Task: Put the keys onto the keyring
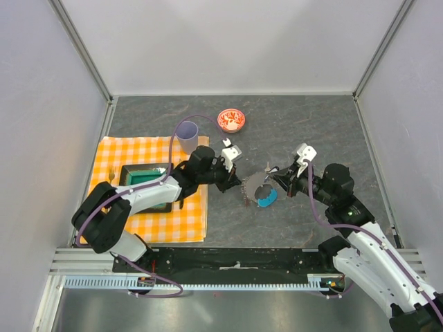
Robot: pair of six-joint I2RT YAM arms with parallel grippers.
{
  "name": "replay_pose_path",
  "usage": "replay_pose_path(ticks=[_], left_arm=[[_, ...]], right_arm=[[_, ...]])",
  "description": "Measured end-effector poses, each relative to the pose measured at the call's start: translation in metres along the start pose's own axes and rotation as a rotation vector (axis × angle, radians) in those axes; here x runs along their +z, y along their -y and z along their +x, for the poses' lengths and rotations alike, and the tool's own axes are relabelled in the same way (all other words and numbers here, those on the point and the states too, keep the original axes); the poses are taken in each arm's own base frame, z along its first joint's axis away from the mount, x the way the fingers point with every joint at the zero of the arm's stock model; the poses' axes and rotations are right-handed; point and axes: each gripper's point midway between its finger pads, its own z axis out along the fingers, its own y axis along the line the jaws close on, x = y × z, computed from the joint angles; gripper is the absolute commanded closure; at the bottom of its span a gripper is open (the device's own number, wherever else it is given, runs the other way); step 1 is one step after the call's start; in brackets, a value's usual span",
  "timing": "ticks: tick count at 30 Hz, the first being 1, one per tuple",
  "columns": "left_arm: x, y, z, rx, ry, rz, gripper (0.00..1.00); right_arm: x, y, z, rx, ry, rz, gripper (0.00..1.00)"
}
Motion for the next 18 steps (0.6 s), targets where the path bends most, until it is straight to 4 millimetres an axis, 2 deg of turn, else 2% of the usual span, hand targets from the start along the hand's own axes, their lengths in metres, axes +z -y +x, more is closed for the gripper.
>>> replay_pose_path(ticks=[7,14,18], left_arm=[[0.0,0.002,-0.03,0.153,0.11,0.028,0.98],[0.001,0.013,-0.049,0.284,0.206,0.101,0.98],[0.003,0.016,-0.052,0.334,0.23,0.125,0.98]], right_arm=[[0.004,-0.001,0.002,-0.044,-0.065,-0.025,1.0],[0.011,0.005,0.029,-0.111,-0.206,-0.017,1.0],[0.013,0.013,0.037,-0.179,-0.26,0.004,1.0]])
